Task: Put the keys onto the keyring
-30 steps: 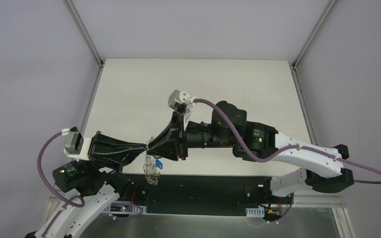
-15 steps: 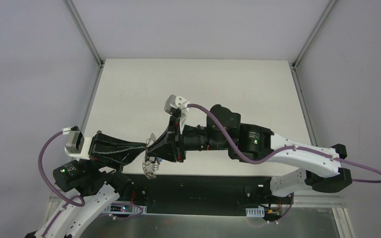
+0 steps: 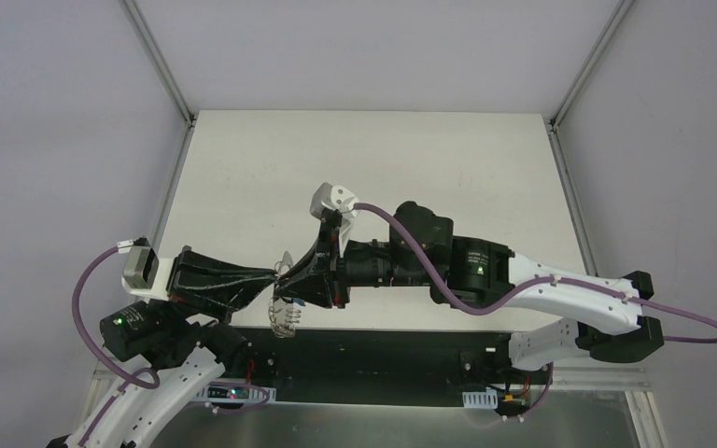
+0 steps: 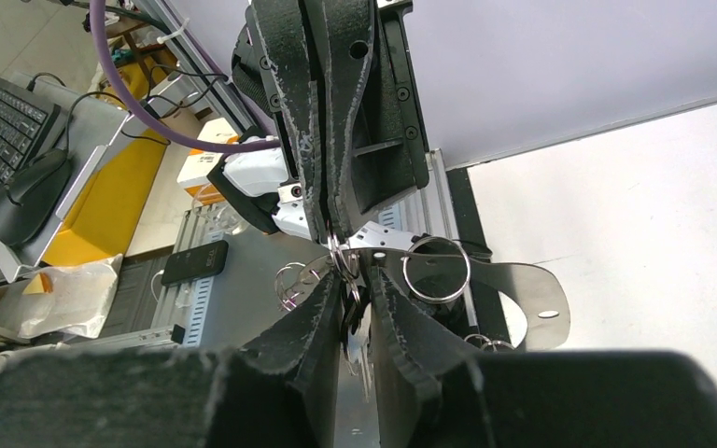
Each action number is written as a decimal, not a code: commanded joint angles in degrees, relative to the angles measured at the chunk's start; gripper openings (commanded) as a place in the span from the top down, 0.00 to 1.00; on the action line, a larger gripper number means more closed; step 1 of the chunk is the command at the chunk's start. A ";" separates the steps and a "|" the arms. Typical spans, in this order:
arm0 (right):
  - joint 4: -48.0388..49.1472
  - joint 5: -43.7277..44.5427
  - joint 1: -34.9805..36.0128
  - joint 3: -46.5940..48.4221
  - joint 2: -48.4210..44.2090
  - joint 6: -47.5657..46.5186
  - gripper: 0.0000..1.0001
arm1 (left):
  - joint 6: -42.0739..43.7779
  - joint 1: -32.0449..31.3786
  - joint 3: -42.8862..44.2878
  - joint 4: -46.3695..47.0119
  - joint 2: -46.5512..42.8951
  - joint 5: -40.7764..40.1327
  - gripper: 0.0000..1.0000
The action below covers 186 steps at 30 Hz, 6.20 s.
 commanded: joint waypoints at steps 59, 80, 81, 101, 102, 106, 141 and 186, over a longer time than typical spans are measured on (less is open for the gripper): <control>-6.67 5.51 5.53 1.15 -4.77 -10.12 1.00 | 0.39 0.04 7.64 -19.12 -3.16 5.95 0.84; -27.99 -2.24 4.88 9.90 -0.31 -5.79 1.00 | 1.88 0.04 21.39 -46.45 7.65 23.42 0.67; -28.91 -2.96 4.64 10.23 0.03 -5.28 1.00 | 0.96 0.04 21.91 -46.81 8.60 25.14 0.67; -30.40 -11.27 -0.91 11.09 3.87 4.31 1.00 | 2.77 0.04 18.14 -56.17 11.14 25.55 0.67; -30.47 -11.93 -1.09 11.16 4.16 4.56 1.00 | 3.09 0.04 18.12 -56.47 11.05 25.41 0.67; -30.51 -14.35 -1.99 11.63 5.02 5.17 1.00 | 4.19 0.04 18.29 -57.35 11.18 25.26 0.67; -31.94 -14.25 -2.91 13.23 7.31 5.20 1.00 | 6.89 0.04 19.21 -61.29 10.60 26.68 1.00; -20.48 -5.37 2.04 3.66 -3.51 -4.47 0.64 | 10.00 0.04 19.03 -46.31 -0.26 16.29 1.00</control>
